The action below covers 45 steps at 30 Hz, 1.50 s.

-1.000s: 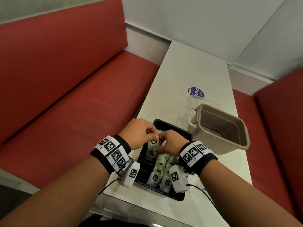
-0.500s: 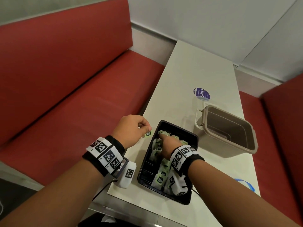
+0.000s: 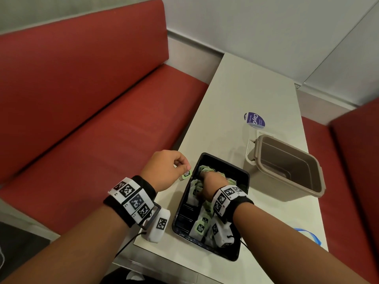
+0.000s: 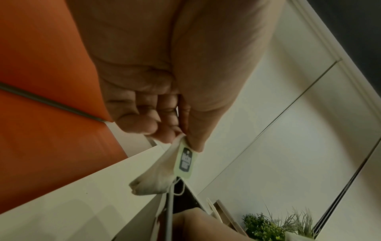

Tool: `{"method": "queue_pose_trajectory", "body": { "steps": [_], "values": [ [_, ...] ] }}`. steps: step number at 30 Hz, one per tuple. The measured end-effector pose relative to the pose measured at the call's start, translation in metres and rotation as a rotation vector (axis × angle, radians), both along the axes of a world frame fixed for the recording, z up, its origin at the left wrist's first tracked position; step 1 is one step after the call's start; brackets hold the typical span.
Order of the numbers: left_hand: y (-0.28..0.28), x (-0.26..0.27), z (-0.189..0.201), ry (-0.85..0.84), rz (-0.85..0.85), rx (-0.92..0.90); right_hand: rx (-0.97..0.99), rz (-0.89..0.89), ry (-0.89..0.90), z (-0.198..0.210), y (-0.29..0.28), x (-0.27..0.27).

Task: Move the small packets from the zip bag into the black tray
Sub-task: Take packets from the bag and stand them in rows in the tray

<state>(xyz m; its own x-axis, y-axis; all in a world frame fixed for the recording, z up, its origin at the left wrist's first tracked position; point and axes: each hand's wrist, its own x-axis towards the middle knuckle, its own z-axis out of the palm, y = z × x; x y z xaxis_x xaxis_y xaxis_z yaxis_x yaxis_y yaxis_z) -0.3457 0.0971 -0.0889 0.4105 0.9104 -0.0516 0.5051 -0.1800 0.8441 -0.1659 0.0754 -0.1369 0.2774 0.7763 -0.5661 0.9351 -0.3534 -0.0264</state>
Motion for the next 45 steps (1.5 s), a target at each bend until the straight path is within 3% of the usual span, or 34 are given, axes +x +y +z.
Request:
{"method": "queue_pose_trajectory", "body": {
  "steps": [14,20,25,28,35,39,45],
  "values": [
    [-0.003,0.002,0.003,-0.006,-0.017,-0.020,0.079,0.088,-0.021,0.014,-0.005,0.007],
    [-0.001,0.007,0.006,-0.017,-0.066,-0.013,0.173,0.100,0.102,0.046,-0.007,0.009],
    [-0.003,0.019,0.011,-0.025,-0.124,0.007,0.281,0.189,0.372,0.079,-0.015,0.007],
    [-0.006,0.026,0.010,-0.015,-0.155,0.002,0.314,0.167,0.443,0.081,-0.019,0.009],
    [-0.009,0.022,-0.010,0.088,-0.065,-0.013,0.065,0.156,0.248,0.045,-0.023,0.006],
    [-0.012,0.019,-0.022,0.097,-0.028,-0.046,-0.153,0.254,0.168,0.040,-0.023,-0.007],
    [-0.013,0.019,-0.028,0.093,-0.045,-0.076,-0.242,0.355,0.042,0.043,-0.009,-0.022]
  ]
}}
